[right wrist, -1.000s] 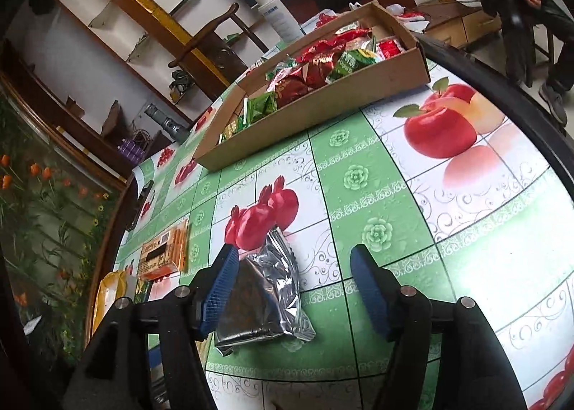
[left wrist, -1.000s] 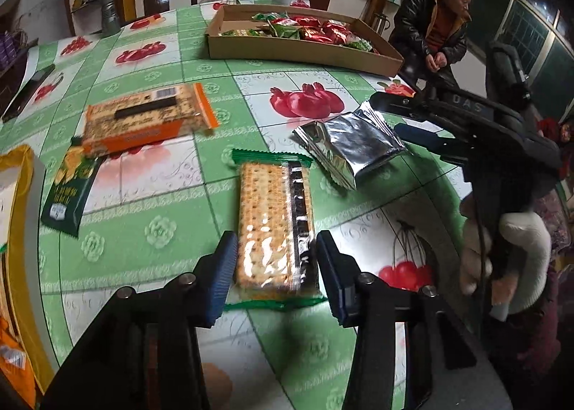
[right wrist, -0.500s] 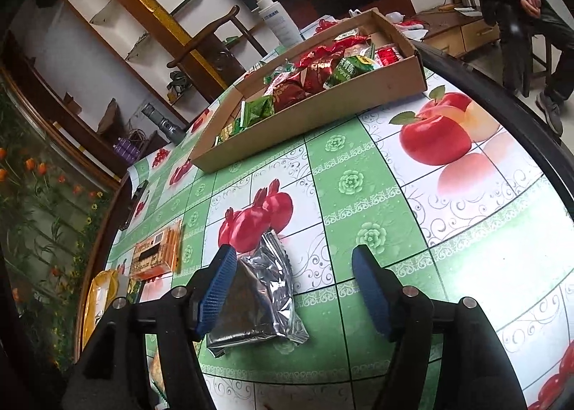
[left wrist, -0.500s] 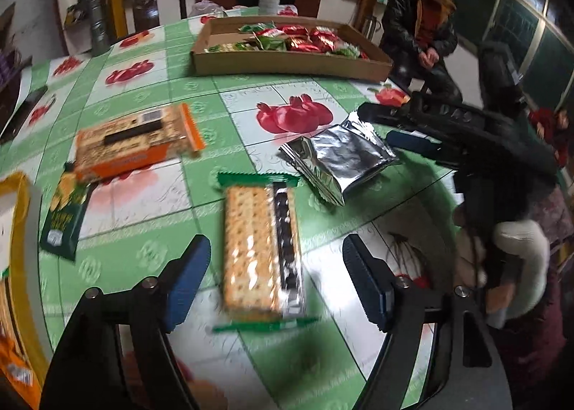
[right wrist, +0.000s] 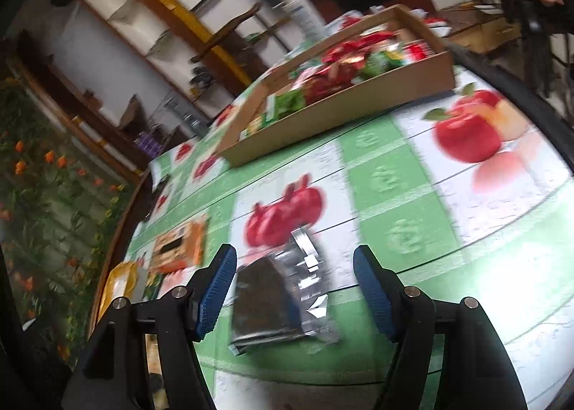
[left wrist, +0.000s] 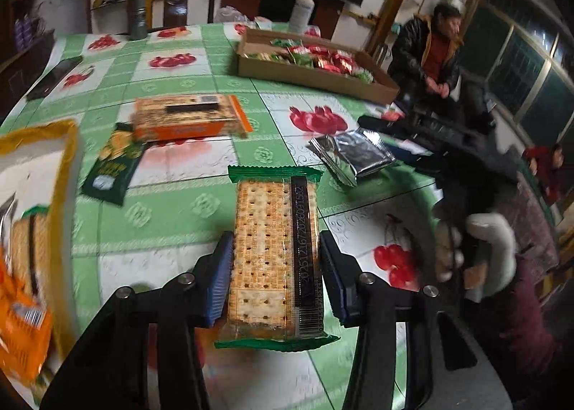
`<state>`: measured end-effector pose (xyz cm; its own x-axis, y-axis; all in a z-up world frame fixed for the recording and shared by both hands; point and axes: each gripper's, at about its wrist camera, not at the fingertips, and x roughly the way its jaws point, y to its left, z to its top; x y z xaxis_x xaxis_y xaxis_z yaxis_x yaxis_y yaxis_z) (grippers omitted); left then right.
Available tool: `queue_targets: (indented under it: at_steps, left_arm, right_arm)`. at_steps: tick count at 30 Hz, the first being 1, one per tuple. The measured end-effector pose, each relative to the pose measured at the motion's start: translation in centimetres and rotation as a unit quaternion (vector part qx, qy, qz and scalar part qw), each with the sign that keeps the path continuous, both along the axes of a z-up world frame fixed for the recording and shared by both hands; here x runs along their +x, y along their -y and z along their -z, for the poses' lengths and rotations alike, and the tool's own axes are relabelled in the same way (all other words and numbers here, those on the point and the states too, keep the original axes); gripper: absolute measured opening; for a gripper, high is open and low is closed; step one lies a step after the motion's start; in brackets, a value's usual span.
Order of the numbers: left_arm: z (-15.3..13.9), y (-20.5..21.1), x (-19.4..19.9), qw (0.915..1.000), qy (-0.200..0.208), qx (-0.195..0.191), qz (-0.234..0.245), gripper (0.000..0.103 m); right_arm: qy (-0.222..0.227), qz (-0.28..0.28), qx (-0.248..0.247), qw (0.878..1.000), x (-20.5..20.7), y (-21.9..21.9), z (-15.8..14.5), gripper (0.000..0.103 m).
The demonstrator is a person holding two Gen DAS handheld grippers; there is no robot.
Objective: Organize snacks
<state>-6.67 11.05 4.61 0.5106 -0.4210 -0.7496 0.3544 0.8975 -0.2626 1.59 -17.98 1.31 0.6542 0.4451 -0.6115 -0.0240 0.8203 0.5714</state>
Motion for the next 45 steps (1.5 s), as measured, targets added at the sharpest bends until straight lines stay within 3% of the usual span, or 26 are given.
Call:
queue_targets:
  at_steps: [3, 6, 9, 13, 15, 20, 27, 30, 32, 40, 45]
  left_arm:
    - [-1.0, -3.2, -1.9, 0.999, 0.006, -0.039, -0.024, 0.044]
    - [-1.7, -5.6, -3.0, 0.9979, 0.013, -0.049, -0.04, 0.044]
    - [-2.3, -8.2, -4.0, 0.9963, 0.023, -0.062, -0.054, 0.045]
    - [-2.2, -10.4, -4.5, 0.9941, 0.027, -0.08, -0.067, 0.045]
    - [-1.8, -11.5, -4.7, 0.9926, 0.024, -0.094, -0.074, 0.045]
    - [-1.2, -13.6, -5.0, 0.9893, 0.021, -0.111, -0.093, 0.045]
    - [-1.4, -16.9, -5.7, 0.9849, 0.034, -0.109, -0.13, 0.045]
    - [-1.1, -18.3, -5.9, 0.9825, 0.036, -0.105, -0.15, 0.045]
    - [-0.8, -19.0, -5.9, 0.9811, 0.035, -0.102, -0.161, 0.045]
    - [0.2, -20.9, -6.0, 0.9771, 0.031, -0.1, -0.185, 0.045]
    - [0.0, -22.1, -5.2, 0.9752, 0.032, -0.086, -0.201, 0.045]
  right_arm:
    - [-0.007, -0.044, -0.008, 0.999, -0.5, -2.0, 0.2, 0.071]
    - [-0.02, -0.067, -0.015, 0.997, -1.8, -3.7, 0.2, 0.071]
    - [-0.045, -0.133, -0.003, 0.99, -3.7, -6.2, -0.1, 0.069]
    - [-0.015, -0.105, -0.127, 0.986, -5.3, -7.7, -2.8, 0.072]
    - [0.002, -0.085, -0.191, 0.978, -4.8, -8.4, -4.1, 0.085]
    - [-0.046, -0.093, -0.188, 0.977, -1.3, -10.2, -3.3, 0.085]
    - [-0.068, -0.107, -0.263, 0.956, 0.3, -15.1, -0.6, 0.085]
    - [-0.075, -0.108, -0.292, 0.947, 0.1, -16.2, 0.3, 0.081]
    - [-0.064, -0.1, -0.313, 0.942, -0.5, -16.5, 0.2, 0.061]
    - [-0.038, -0.11, -0.269, 0.956, -2.5, -17.8, -2.2, 0.06]
    - [-0.004, -0.16, -0.247, 0.956, -3.8, -22.1, -5.1, 0.06]
